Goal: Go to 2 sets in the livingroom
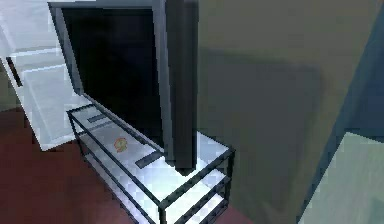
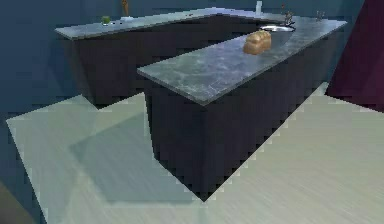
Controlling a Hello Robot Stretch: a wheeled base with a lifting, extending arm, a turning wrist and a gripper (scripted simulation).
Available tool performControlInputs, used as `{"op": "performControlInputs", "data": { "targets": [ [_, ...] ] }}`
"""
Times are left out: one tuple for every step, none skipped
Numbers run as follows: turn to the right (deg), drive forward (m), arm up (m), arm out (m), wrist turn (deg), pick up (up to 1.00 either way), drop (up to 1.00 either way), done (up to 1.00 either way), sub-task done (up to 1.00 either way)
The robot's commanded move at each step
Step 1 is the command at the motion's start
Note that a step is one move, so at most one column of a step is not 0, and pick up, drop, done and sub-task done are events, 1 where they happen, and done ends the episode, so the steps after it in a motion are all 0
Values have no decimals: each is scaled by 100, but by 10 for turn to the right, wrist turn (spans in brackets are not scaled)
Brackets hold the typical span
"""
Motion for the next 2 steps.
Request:
{"op": "performControlInputs", "data": {
  "targets": [
    [-180,0,0,0,0,0,0,0,0],
    [0,0,0,0,0,0,0,0,100]
  ]
}}
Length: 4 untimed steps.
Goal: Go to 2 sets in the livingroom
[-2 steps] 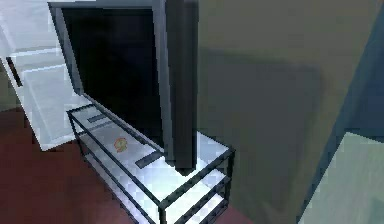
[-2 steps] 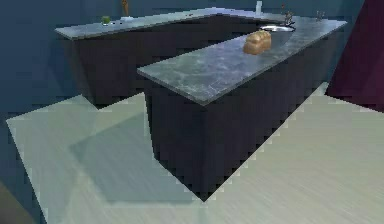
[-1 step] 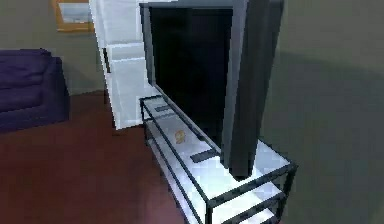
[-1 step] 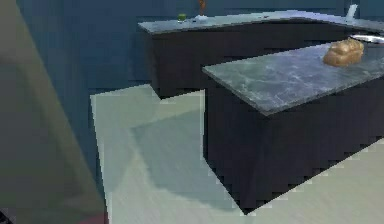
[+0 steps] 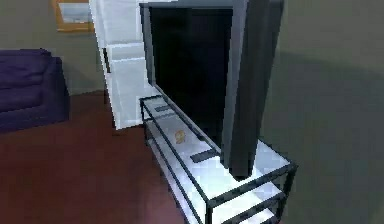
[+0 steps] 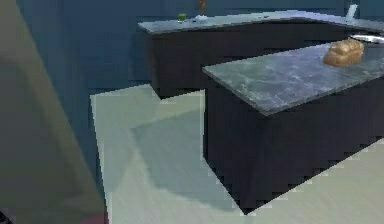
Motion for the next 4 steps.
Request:
{"op": "performControlInputs", "data": {
  "targets": [
    [-450,0,0,0,0,0,0,0,0],
    [-240,0,0,0,0,0,0,0,0],
    [0,100,0,0,0,0,0,0,0],
    [0,100,0,0,0,0,0,0,0]
  ]
}}
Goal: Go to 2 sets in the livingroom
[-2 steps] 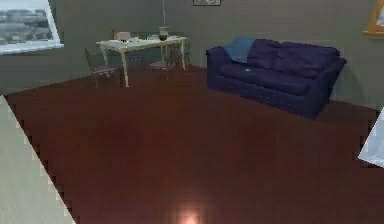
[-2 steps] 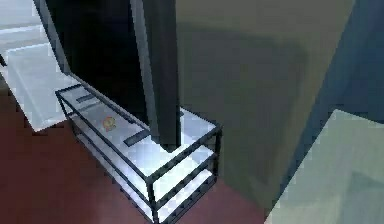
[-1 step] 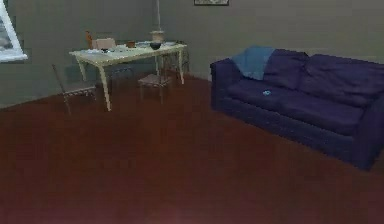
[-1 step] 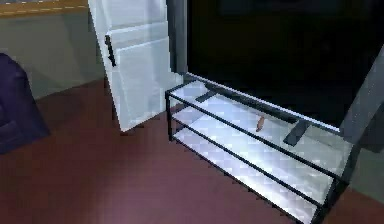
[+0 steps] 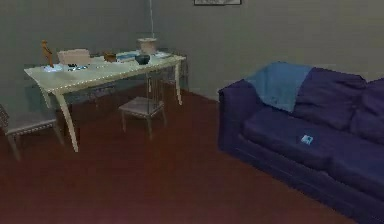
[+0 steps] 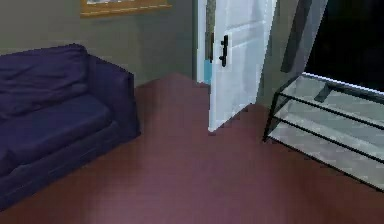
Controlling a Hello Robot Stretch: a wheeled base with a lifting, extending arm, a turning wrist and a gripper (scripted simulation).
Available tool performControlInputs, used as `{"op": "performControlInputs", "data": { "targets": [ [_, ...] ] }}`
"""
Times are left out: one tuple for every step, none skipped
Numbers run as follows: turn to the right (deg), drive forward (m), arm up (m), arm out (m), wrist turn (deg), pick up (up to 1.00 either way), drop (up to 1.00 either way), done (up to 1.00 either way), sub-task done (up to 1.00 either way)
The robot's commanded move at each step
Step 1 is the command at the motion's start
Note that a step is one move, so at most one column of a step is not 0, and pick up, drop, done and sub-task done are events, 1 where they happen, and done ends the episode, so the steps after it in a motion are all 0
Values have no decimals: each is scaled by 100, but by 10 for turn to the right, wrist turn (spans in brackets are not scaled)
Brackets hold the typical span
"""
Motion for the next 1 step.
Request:
{"op": "performControlInputs", "data": {
  "targets": [
    [0,100,0,0,0,0,0,0,0]
  ]
}}
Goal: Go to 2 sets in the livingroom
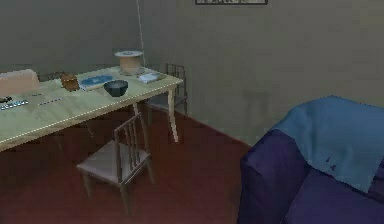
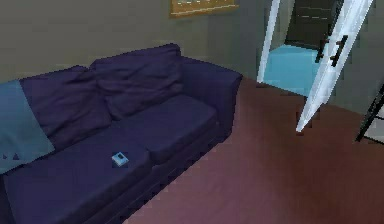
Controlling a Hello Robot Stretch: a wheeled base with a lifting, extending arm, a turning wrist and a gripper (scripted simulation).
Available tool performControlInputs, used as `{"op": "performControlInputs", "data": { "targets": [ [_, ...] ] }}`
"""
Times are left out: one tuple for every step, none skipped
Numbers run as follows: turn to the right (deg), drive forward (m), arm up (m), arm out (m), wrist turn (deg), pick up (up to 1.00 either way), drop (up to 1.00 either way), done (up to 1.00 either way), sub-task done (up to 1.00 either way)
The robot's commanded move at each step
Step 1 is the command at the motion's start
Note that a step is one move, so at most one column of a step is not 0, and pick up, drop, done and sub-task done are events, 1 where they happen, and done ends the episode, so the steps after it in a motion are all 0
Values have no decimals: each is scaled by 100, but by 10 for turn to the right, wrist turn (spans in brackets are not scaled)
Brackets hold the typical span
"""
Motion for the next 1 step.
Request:
{"op": "performControlInputs", "data": {
  "targets": [
    [-30,0,0,0,0,0,0,0,0]
  ]
}}
